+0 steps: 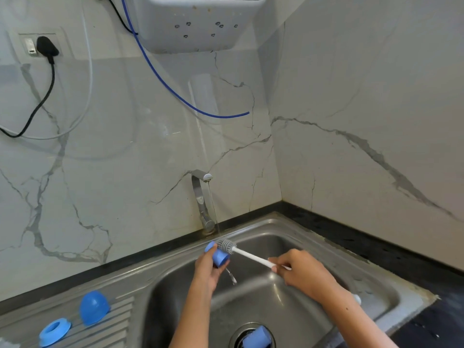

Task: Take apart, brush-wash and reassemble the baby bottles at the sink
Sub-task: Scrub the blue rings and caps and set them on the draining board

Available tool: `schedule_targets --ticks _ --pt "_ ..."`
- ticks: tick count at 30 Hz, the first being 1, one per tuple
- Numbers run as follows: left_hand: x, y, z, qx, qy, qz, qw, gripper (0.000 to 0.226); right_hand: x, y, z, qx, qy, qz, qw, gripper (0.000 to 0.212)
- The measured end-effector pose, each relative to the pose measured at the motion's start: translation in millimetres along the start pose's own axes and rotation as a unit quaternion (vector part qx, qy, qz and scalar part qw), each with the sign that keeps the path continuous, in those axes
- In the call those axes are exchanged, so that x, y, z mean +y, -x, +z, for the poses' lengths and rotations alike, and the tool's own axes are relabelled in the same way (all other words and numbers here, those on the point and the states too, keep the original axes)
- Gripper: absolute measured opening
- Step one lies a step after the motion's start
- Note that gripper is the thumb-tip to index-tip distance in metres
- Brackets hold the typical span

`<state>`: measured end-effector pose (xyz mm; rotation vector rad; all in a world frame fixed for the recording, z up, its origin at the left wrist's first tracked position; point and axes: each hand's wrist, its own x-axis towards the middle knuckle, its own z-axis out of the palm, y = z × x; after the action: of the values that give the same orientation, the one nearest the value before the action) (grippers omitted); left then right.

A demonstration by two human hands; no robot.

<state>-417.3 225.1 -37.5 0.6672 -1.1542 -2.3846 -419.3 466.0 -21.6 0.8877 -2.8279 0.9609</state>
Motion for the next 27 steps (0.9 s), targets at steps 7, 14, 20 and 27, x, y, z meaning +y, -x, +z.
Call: schedule_targets --ticks 7,14,20,27 --pt "-2 5 3 -0.041 -0.026 -0.002 0.999 0.022 -15 -7 18 -0.003 -0.033 -0.03 0.999 0.037" --pt "-2 4 -8 0.043 0.002 0.056 0.997 0.016 -7 0 8 -0.05 -0.146 -0.001 0.988 0.029" --pt "-3 12 6 0.0 -0.003 0.063 0.998 0.013 -25 -8 19 0.005 -0.11 -0.015 0.994 0.035" --pt "-5 9 1 -0.006 -0.012 0.064 0.998 0.024 -18 1 10 -0.024 -0.169 0.034 0.985 0.03"
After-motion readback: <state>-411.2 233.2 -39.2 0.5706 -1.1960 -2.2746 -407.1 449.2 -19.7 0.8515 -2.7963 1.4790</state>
